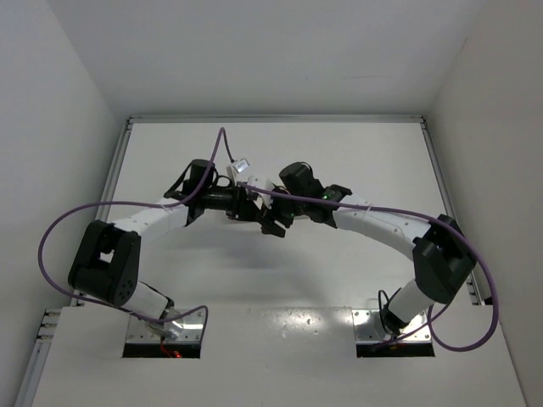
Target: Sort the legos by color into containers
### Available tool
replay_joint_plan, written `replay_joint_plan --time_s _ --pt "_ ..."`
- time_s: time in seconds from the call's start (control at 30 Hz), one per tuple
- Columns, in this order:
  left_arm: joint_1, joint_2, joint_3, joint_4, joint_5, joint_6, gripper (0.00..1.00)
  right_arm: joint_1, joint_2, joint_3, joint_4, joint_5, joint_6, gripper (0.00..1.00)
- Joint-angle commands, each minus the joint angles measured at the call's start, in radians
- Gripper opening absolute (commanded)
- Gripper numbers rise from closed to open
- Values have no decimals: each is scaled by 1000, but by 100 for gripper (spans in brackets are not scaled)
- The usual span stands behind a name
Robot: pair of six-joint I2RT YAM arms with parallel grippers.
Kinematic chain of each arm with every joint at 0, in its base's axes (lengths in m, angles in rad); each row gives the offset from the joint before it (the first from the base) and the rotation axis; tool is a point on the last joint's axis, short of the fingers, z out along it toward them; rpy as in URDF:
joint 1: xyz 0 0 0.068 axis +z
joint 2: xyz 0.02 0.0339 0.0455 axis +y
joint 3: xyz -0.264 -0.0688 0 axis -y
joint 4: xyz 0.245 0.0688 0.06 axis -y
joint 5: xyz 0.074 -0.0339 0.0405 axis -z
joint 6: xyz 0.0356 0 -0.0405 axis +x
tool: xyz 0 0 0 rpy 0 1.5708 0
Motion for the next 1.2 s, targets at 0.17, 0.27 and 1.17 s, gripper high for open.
replay_joint_plan --time_s 0.17,0.27,1.17 --pt "-11 -9 -20 75 57 6 24 4 -1 34 43 6 7 0" --pt "-11 -19 -31 85 48 6 20 4 -1 34 43 15 7 0" --pt "-11 -153 -115 91 48 24 11 -120 -168 -75 -152 -310 -54 100"
